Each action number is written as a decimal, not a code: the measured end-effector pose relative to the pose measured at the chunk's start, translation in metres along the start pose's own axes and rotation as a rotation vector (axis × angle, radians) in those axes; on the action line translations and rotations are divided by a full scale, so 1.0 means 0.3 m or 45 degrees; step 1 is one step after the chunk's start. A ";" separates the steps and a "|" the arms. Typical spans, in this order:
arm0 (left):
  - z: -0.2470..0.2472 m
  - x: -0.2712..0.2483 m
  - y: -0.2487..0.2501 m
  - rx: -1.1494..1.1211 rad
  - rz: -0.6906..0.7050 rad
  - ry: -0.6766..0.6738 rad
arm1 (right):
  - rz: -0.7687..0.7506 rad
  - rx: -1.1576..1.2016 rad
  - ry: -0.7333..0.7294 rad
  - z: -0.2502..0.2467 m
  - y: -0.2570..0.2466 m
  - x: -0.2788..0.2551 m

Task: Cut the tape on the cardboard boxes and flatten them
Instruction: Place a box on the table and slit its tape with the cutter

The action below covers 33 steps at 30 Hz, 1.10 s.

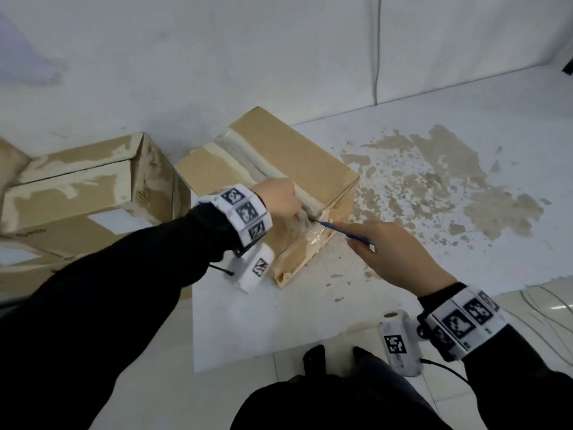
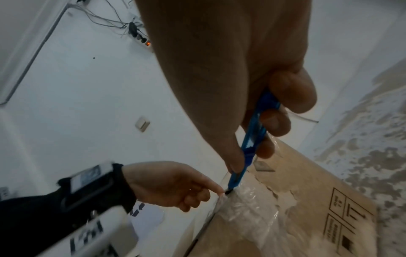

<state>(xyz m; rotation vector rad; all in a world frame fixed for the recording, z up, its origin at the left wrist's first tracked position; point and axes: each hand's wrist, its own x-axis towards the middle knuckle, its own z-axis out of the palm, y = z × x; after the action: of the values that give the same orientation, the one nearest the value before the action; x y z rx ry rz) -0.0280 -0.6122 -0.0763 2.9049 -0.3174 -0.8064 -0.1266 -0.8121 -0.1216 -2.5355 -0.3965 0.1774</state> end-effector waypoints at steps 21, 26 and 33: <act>0.113 0.060 0.112 -1.333 -0.657 0.314 | -0.256 -0.534 -0.043 -0.048 0.073 0.030; 0.139 0.067 0.110 -1.509 -0.602 0.318 | -0.190 -0.554 -0.065 -0.083 0.049 0.007; 0.149 0.051 0.129 -1.582 -0.546 0.387 | -0.215 -0.520 -0.054 -0.109 0.062 0.008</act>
<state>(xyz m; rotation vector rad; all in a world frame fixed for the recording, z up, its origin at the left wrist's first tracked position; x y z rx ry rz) -0.0451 -0.6555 -0.1156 1.8275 0.6345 -0.3395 -0.1131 -0.8429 -0.1047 -2.8805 -0.7246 0.0923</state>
